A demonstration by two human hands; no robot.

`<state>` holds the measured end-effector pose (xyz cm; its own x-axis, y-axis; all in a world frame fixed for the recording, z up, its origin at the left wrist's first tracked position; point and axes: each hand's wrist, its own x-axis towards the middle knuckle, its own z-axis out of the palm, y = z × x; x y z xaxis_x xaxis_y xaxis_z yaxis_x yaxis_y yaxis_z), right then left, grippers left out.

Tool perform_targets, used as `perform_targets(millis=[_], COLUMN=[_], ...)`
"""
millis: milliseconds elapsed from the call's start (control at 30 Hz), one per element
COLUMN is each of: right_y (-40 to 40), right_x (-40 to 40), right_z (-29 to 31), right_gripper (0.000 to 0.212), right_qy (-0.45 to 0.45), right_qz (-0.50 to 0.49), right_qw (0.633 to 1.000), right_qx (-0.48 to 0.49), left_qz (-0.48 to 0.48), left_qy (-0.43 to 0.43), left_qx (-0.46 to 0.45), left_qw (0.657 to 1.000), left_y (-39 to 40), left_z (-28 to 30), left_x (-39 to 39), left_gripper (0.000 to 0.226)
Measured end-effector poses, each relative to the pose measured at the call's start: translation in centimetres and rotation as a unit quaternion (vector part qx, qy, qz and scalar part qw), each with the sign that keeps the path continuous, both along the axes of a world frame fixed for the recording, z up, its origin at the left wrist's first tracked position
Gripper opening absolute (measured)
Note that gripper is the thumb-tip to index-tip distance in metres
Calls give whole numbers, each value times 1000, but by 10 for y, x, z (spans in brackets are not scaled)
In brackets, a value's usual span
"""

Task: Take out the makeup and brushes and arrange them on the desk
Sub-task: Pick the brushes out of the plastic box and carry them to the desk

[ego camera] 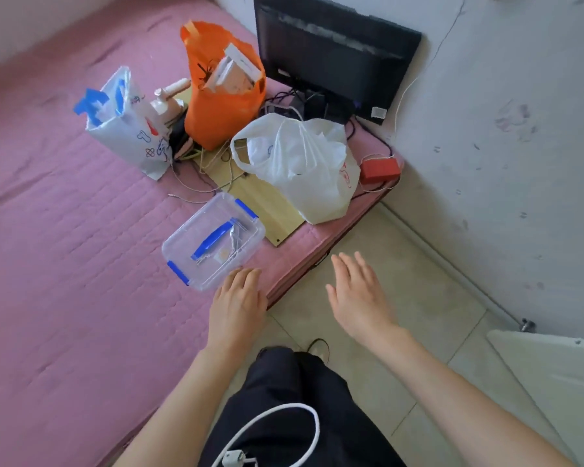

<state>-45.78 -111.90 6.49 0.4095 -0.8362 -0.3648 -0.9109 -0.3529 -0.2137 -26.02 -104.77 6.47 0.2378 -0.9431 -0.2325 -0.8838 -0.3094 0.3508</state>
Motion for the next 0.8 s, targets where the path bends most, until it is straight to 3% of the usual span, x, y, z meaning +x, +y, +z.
perform_targets(millis=[200, 567, 800], right_y=[-39, -89, -123], right_x=[45, 148, 197], right_z=[-17, -59, -109], right_gripper=[57, 54, 54], right_qy=[2, 10, 17], right_qz=[99, 206, 250], right_qw=[995, 978, 966], right_qx=[18, 26, 57], left_qz=[103, 193, 344], left_qy=[3, 4, 87], left_qx=[0, 36, 54], left_qw=[995, 981, 933], left_y=[-8, -23, -34], left_z=[-12, -56, -111], left_x=[27, 107, 145], left_gripper=[45, 43, 43])
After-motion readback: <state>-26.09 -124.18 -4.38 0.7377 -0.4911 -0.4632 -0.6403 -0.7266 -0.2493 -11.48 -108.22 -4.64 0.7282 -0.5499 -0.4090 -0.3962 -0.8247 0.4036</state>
